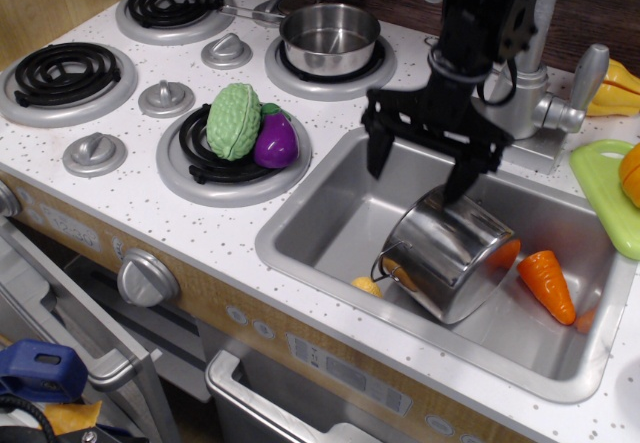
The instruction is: Flip pot upright in sink
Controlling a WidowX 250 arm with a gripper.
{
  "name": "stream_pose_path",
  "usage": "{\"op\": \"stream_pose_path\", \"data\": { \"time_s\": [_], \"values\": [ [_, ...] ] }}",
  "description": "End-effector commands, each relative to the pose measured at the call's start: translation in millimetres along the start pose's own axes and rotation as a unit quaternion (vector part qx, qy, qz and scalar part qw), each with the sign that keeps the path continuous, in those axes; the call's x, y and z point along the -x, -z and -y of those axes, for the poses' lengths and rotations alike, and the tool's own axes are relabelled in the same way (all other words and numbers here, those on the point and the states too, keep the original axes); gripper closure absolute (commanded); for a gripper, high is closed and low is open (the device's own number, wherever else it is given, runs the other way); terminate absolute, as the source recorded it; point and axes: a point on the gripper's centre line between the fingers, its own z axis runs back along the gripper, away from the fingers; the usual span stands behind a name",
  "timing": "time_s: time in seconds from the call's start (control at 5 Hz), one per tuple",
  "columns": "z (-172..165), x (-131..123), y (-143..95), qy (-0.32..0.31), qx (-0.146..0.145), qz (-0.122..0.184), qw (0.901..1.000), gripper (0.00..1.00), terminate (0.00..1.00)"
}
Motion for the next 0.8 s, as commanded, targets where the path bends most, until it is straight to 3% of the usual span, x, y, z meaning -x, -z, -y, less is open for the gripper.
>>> {"op": "stream_pose_path", "data": {
  "time_s": [0.0,0.2,0.4,0.6],
  "values": [
    [0.4,-25.8,-25.5,-0.028,0.068,0.023,0.9971,0.00,0.00],
    [0.7,-26.2,-22.4,-0.037,0.105,0.037,0.9930,0.00,0.00],
    [2.1,-26.8,-18.7,-0.044,0.121,0.044,0.9907,0.00,0.00],
    [3.4,-27.8,-9.0,-0.060,0.163,0.053,0.9833,0.00,0.00]
  ]
}}
